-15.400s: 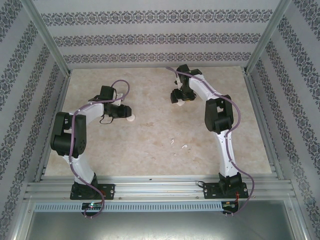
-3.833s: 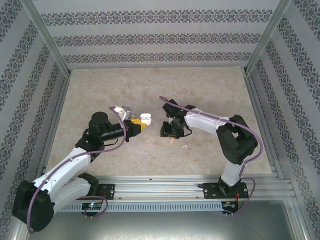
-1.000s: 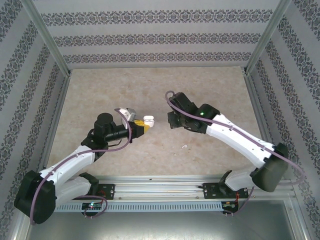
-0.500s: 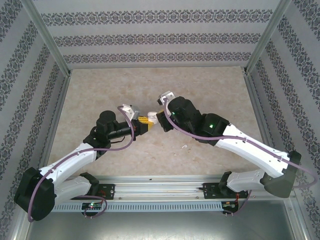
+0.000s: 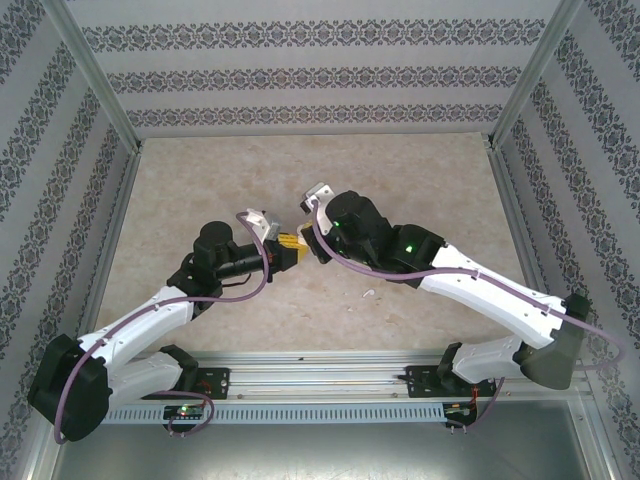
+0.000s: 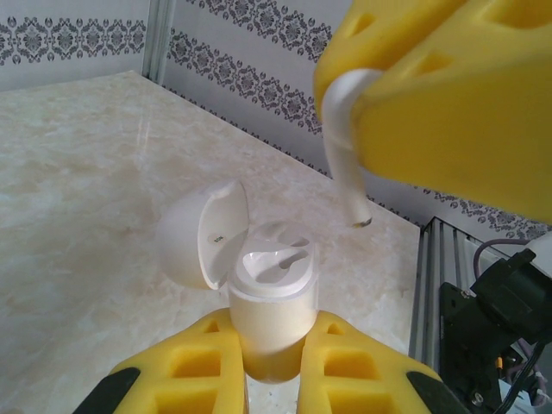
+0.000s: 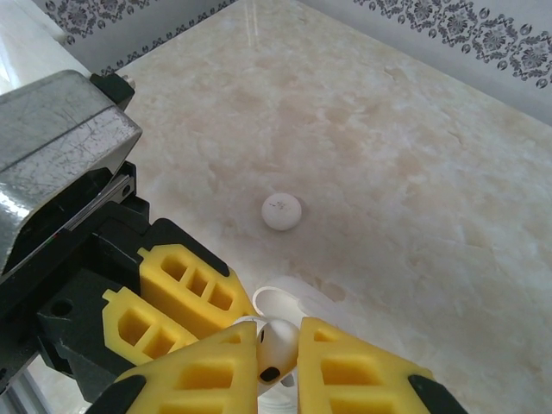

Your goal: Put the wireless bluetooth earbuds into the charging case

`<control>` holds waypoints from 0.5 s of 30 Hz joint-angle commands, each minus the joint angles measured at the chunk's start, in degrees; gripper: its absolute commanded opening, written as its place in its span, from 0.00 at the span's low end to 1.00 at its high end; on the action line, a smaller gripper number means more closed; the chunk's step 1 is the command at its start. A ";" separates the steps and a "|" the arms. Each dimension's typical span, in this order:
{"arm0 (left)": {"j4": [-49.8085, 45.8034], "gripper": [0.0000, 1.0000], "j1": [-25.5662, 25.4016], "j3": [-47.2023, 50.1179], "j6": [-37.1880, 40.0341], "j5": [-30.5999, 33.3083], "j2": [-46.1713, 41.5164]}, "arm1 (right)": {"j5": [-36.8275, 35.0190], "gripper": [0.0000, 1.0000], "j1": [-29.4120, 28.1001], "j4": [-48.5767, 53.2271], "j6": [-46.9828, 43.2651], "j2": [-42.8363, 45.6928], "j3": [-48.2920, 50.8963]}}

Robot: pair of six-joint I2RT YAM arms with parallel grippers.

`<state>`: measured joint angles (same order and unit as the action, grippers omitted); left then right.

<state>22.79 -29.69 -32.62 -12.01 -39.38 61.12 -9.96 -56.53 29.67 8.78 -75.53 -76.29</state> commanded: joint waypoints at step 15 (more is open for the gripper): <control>1.48 0.00 -0.93 -2.01 -0.93 -1.92 -2.41 | -0.77 0.13 -0.50 -1.59 -2.76 -2.26 -1.05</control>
<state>22.68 -29.76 -33.01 -12.40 -40.25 60.27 -10.04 -56.51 27.97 7.11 -77.21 -76.29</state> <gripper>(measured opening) 0.143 0.135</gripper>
